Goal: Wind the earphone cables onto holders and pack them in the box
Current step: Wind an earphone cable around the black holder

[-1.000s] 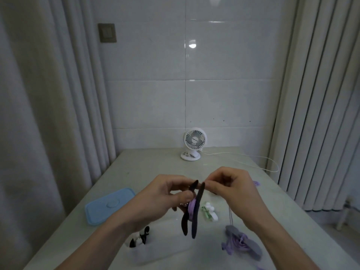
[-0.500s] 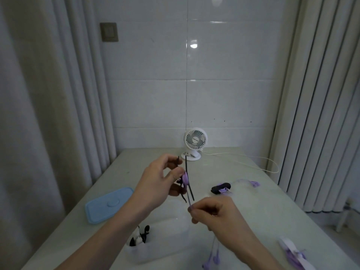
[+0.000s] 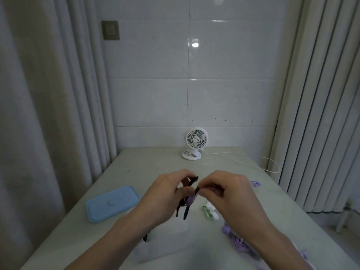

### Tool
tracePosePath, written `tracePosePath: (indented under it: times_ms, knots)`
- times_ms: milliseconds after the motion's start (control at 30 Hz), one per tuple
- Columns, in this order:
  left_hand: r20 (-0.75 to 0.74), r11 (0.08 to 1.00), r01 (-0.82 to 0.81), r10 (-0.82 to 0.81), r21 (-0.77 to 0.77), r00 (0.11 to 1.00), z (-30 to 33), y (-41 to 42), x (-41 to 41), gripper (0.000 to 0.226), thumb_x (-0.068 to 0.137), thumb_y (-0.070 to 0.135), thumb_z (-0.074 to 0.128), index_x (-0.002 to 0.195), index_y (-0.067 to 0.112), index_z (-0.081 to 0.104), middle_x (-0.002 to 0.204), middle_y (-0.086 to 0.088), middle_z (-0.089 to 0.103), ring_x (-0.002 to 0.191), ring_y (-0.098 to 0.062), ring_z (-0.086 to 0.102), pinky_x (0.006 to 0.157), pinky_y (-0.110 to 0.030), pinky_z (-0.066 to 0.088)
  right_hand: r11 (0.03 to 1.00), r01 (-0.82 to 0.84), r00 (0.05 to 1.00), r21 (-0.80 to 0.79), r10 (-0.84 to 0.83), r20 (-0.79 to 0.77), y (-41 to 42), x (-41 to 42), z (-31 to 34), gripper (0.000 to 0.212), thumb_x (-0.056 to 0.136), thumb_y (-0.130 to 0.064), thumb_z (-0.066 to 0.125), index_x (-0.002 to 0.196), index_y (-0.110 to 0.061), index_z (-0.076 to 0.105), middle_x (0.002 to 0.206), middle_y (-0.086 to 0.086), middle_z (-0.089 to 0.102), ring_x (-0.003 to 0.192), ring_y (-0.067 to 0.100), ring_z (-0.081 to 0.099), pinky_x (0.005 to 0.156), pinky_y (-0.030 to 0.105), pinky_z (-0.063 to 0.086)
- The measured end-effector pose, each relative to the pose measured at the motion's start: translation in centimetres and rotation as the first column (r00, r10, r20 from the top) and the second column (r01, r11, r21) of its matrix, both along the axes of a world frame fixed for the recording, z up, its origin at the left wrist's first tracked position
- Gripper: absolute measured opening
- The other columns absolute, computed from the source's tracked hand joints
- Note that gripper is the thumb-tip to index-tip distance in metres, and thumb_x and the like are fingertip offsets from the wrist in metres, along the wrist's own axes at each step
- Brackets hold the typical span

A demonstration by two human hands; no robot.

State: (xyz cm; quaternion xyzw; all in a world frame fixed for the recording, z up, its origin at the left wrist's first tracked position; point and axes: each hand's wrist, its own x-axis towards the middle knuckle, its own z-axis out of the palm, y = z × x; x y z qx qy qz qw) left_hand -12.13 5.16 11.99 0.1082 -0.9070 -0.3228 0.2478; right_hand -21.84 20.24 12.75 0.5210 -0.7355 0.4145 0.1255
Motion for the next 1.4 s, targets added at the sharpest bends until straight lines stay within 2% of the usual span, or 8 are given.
tracePosePath:
  times_ms: [133, 267, 400, 833, 1000, 1133, 1267, 1400]
  knots:
    - [0.047, 0.989, 0.087, -0.093, 0.124, 0.995, 0.3, 0.3, 0.3, 0.024, 0.09, 0.012, 0.059, 0.109, 0.025, 0.067, 0.085, 0.006, 0.068, 0.059, -0.01, 0.066, 0.055, -0.011, 0.043, 0.996, 0.013, 1.0, -0.093, -0.015, -0.017, 0.3, -1.0, 0.5, 0.011, 0.076, -0.013, 0.078, 0.078, -0.023, 0.073, 0.07, -0.011, 0.068, 0.07, 0.008, 0.062, 0.063, 0.015, 0.047]
    - [0.039, 0.956, 0.171, -0.185, 0.237, 0.982, 0.2, 0.3, 0.5, 0.025, 0.089, 0.011, 0.061, 0.111, 0.022, 0.068, 0.084, 0.009, 0.067, 0.062, -0.012, 0.064, 0.056, -0.02, 0.047, 0.993, 0.045, 0.984, -0.112, -0.024, 0.179, 0.3, -1.7, 0.4, 0.01, 0.075, -0.013, 0.079, 0.076, -0.022, 0.074, 0.067, -0.011, 0.069, 0.065, 0.004, 0.063, 0.058, 0.009, 0.045]
    - [-0.085, 0.903, 0.23, -0.214, 0.364, 0.973, 0.5, 0.4, 0.6, 0.022, 0.091, 0.006, 0.06, 0.11, 0.014, 0.069, 0.099, -0.014, 0.069, 0.069, -0.02, 0.065, 0.06, -0.028, 0.051, 0.995, 0.025, 0.906, -0.096, 0.018, 0.424, 0.4, -1.8, 0.0, 0.008, 0.076, -0.01, 0.077, 0.069, -0.012, 0.075, 0.064, 0.004, 0.072, 0.046, 0.001, 0.052, 0.044, 0.012, 0.041]
    - [-0.186, 0.834, -0.01, 0.135, 0.552, 0.973, 0.6, 0.7, -0.1, 0.011, 0.093, 0.015, 0.058, 0.102, 0.011, 0.063, 0.095, -0.013, 0.071, 0.06, -0.029, 0.073, 0.05, -0.031, 0.05, 0.979, -0.199, 0.553, -0.047, 0.152, 0.819, -0.4, 1.3, -5.2, 0.02, 0.091, -0.001, 0.06, 0.083, -0.009, 0.077, 0.056, 0.007, 0.064, 0.045, 0.019, 0.054, 0.044, 0.025, 0.045]
    - [-0.161, 0.886, -0.094, 0.185, 0.453, 0.97, 0.2, 0.4, -0.3, 0.004, 0.091, 0.017, 0.061, 0.095, 0.018, 0.061, 0.094, -0.007, 0.069, 0.057, -0.03, 0.073, 0.045, -0.03, 0.047, 0.989, -0.128, 0.754, 0.07, 0.052, 0.654, -0.3, 2.0, -5.4, 0.017, 0.09, -0.014, 0.063, 0.082, -0.017, 0.078, 0.052, -0.001, 0.056, 0.046, 0.011, 0.054, 0.046, 0.022, 0.045]
    - [-0.134, 0.953, -0.17, 0.208, 0.25, 0.969, -0.1, 0.1, -0.1, 0.007, 0.089, 0.022, 0.064, 0.096, 0.021, 0.061, 0.091, 0.003, 0.068, 0.056, -0.017, 0.071, 0.045, -0.016, 0.044, 0.992, -0.061, 0.925, 0.11, 0.015, 0.38, 0.3, 2.3, -4.3, 0.019, 0.086, -0.03, 0.062, 0.081, -0.015, 0.07, 0.068, 0.003, 0.061, 0.055, 0.017, 0.056, 0.061, 0.039, 0.054]
    - [-0.123, 0.981, -0.189, 0.193, 0.04, 0.974, -1.0, 0.1, -0.3, 0.013, 0.085, 0.036, 0.063, 0.096, 0.034, 0.057, 0.089, 0.016, 0.067, 0.066, -0.011, 0.069, 0.067, -0.037, 0.055, 0.996, -0.006, 0.982, 0.094, -0.011, 0.189, 0.6, 2.1, -3.0, 0.023, 0.084, -0.028, 0.059, 0.087, -0.006, 0.065, 0.068, 0.009, 0.06, 0.062, 0.021, 0.057, 0.065, 0.046, 0.053]
    - [-0.079, 0.99, -0.138, 0.135, -0.029, 0.988, -1.2, 0.4, -0.2, 0.019, 0.081, 0.042, 0.058, 0.099, 0.039, 0.055, 0.089, 0.016, 0.066, 0.065, -0.008, 0.066, 0.071, -0.042, 0.055, 1.0, 0.031, 0.996, -0.003, -0.031, 0.083, 0.8, 1.9, -1.5, 0.01, 0.081, -0.014, 0.07, 0.086, -0.022, 0.071, 0.07, -0.003, 0.066, 0.064, 0.011, 0.06, 0.064, 0.031, 0.051]
